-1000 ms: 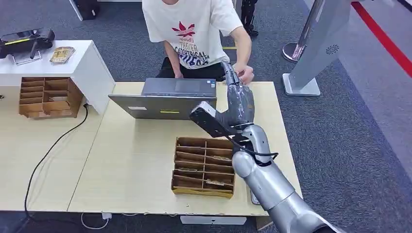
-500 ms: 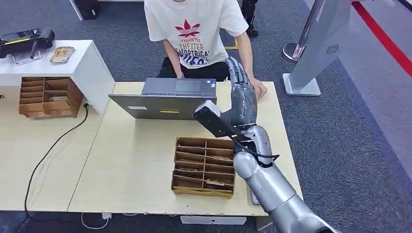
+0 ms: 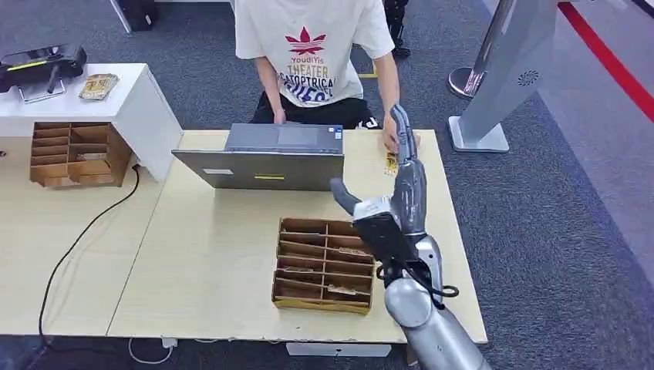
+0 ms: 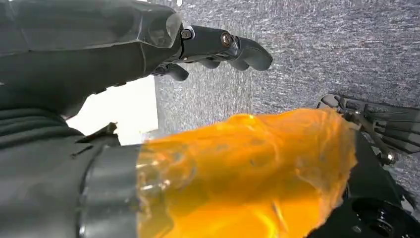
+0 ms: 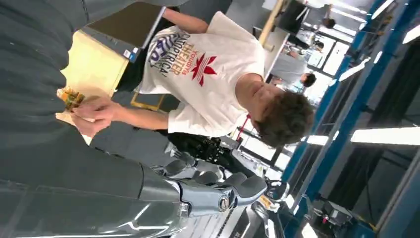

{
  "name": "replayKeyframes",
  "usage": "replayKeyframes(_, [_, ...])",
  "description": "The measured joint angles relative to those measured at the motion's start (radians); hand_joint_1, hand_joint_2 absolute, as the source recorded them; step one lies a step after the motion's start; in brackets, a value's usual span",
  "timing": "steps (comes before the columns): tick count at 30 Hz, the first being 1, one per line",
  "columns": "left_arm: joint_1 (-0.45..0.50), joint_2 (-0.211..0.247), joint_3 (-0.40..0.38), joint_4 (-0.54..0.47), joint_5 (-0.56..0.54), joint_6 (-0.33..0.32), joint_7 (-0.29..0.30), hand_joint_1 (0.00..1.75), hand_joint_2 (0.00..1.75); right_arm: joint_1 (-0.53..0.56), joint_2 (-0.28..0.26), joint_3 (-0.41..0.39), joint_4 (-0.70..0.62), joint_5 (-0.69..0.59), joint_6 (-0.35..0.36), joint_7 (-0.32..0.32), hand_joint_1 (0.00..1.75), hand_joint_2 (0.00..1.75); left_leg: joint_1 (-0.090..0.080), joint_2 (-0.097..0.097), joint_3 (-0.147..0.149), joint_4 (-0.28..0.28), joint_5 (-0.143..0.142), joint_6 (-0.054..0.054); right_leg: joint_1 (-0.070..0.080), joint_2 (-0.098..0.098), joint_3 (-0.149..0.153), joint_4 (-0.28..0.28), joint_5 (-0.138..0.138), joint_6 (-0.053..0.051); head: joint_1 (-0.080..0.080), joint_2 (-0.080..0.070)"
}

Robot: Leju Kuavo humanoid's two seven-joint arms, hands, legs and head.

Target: Pass the card to the sensor for recognition and then transmit it.

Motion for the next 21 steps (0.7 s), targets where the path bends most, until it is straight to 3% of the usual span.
replayKeyframes(7, [0.003, 0.001, 0.025, 0.0, 0.029, 0.001, -0.003, 0.0, 0.0, 0.128, -0.043, 0.016, -0.121, -0.08, 0.009, -0.041, 0.0, 1.75, 0.0, 0.0, 0.0, 0.0, 0.0, 0.001, 0.0, 0.0, 0.0, 0.0, 0.0, 0.0, 0.0, 0.0])
replayKeyframes(16, [0.003, 0.003, 0.05, 0.0, 0.058, 0.002, -0.011, 0.0, 0.0, 0.241, -0.103, 0.024, -0.165, -0.224, 0.143, -0.05, 0.0, 1.75, 0.0, 0.0, 0.0, 0.0, -0.001, 0.0, 0.0, 0.0, 0.0, 0.0, 0.0, 0.0, 0.0, 0.0])
replayKeyframes(21, [0.003, 0.004, 0.058, 0.0, 0.064, 0.003, -0.011, 0.0, 0.0, 0.273, -0.125, 0.024, -0.165, -0.246, 0.18, -0.054, 0.0, 1.75, 0.0, 0.0, 0.0, 0.0, -0.001, 0.0, 0.0, 0.0, 0.0, 0.0, 0.0, 0.0, 0.0, 0.0])
